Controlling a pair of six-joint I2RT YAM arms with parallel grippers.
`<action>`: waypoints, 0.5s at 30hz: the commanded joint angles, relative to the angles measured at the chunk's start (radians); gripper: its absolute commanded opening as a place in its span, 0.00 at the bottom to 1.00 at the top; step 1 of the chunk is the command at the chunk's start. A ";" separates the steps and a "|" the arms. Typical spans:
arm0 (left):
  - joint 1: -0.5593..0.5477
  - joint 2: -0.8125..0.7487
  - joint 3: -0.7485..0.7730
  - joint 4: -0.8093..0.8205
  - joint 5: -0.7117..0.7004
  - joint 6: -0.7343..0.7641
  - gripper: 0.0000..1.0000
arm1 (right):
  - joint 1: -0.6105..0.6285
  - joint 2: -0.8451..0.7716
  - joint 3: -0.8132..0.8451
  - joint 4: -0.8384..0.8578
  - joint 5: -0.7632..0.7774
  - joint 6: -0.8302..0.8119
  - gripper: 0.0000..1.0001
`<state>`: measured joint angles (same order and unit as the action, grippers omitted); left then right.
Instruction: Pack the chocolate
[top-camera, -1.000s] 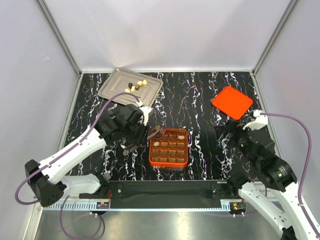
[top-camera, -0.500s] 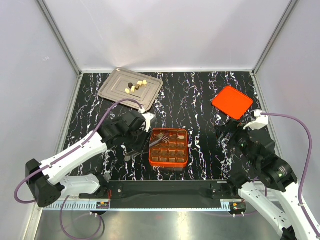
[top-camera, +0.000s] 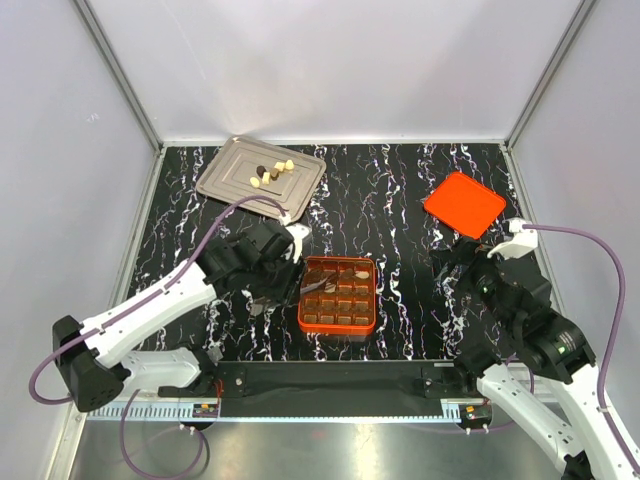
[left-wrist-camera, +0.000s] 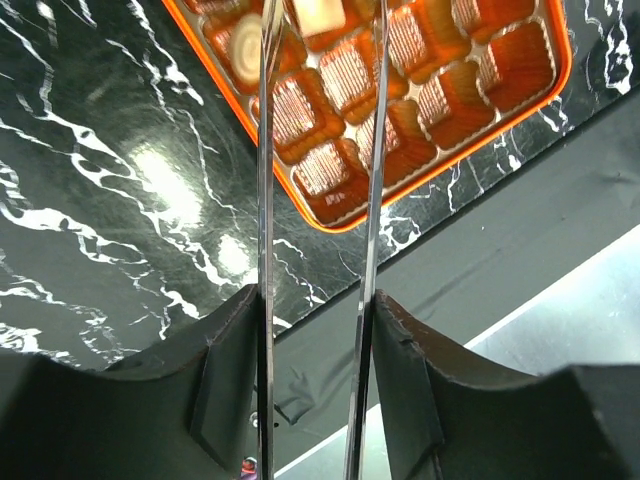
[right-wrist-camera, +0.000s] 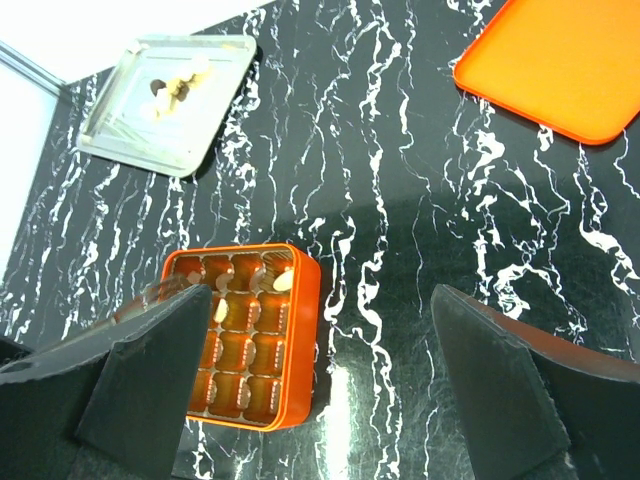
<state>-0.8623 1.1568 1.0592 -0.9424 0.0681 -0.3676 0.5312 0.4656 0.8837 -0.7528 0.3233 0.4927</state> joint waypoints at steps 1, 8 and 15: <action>-0.004 0.006 0.116 0.016 -0.063 -0.001 0.49 | 0.004 0.001 0.050 0.027 0.016 -0.002 1.00; 0.020 0.154 0.485 -0.078 -0.361 0.056 0.52 | 0.003 -0.005 0.037 0.040 -0.013 0.046 1.00; 0.229 0.411 0.734 -0.076 -0.445 0.128 0.52 | 0.004 -0.021 -0.017 0.079 -0.082 0.069 1.00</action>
<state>-0.7036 1.4845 1.7226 -1.0222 -0.2741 -0.2913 0.5312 0.4591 0.8810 -0.7273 0.2687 0.5457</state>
